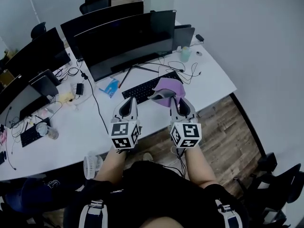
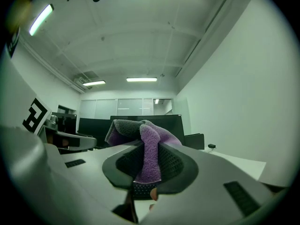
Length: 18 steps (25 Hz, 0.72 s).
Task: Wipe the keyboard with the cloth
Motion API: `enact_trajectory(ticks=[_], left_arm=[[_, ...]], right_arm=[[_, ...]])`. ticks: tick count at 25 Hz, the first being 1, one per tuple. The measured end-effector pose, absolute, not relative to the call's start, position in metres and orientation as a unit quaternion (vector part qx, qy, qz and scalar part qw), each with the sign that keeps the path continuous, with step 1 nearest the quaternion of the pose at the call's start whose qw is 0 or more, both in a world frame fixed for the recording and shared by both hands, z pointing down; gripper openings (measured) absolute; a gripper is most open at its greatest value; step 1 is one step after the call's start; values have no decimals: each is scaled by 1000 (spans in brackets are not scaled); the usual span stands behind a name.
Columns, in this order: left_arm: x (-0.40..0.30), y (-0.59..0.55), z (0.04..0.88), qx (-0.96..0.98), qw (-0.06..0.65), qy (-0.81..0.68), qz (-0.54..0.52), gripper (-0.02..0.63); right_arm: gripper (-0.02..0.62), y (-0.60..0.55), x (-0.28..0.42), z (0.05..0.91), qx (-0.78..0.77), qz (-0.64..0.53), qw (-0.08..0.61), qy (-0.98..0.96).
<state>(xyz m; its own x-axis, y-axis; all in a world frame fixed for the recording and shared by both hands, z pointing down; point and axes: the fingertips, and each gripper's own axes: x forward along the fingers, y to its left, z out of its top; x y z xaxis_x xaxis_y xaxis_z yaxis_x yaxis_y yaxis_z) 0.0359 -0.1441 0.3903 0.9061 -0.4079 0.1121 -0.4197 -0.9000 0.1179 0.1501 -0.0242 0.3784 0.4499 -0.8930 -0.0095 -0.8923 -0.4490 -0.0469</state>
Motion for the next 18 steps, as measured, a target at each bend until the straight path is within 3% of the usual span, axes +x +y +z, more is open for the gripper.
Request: enact_trajectory(ticks=[8, 18], left_arm=[[70, -207, 391, 968, 76, -238, 30, 11], [55, -247, 409, 942, 83, -320, 57, 11]], right_arm=[[92, -102, 188, 380, -830, -6, 12, 558], [92, -167, 196, 405, -778, -34, 20, 626]])
